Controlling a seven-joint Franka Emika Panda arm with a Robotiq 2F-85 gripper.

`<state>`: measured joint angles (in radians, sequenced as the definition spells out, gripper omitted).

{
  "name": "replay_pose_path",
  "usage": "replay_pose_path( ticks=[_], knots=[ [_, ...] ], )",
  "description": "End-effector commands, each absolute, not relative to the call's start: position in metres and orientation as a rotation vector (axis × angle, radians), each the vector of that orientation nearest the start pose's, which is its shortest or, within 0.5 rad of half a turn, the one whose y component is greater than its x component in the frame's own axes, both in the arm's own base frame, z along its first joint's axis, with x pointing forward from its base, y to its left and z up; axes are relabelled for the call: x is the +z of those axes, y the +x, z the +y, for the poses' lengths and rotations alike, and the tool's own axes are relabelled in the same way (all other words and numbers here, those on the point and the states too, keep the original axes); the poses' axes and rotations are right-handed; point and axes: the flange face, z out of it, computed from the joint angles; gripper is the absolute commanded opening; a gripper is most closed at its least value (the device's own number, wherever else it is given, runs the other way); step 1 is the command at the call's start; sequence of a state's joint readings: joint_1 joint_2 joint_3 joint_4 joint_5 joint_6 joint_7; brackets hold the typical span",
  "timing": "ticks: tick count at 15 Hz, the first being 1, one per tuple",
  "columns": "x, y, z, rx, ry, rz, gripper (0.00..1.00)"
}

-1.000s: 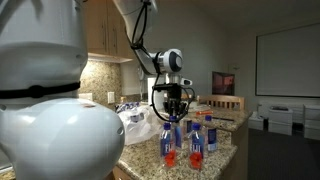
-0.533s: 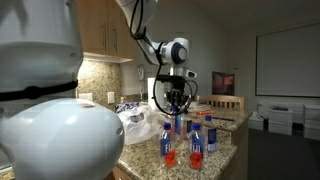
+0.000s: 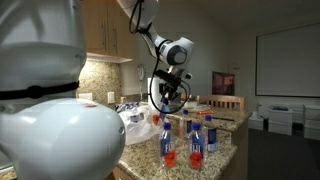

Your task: Put the bottles into the plastic bag.

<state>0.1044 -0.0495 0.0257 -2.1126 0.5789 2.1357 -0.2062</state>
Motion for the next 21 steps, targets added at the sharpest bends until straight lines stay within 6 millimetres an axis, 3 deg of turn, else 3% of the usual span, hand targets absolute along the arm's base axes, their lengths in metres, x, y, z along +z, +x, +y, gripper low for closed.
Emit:
replay_pose_path(
  ticks=[1, 4, 8, 21],
  knots=[
    [0.419, 0.57, 0.118, -0.111, -2.462, -0.162, 0.13],
    [0.386, 0.59, 0.144, -0.018, -2.32, -0.235, 0.13],
    [0.35, 0.599, 0.177, 0.169, -2.269, -0.304, 0.13],
    [0.304, 0.589, 0.248, 0.467, -2.236, -0.45, 0.13]
  ],
)
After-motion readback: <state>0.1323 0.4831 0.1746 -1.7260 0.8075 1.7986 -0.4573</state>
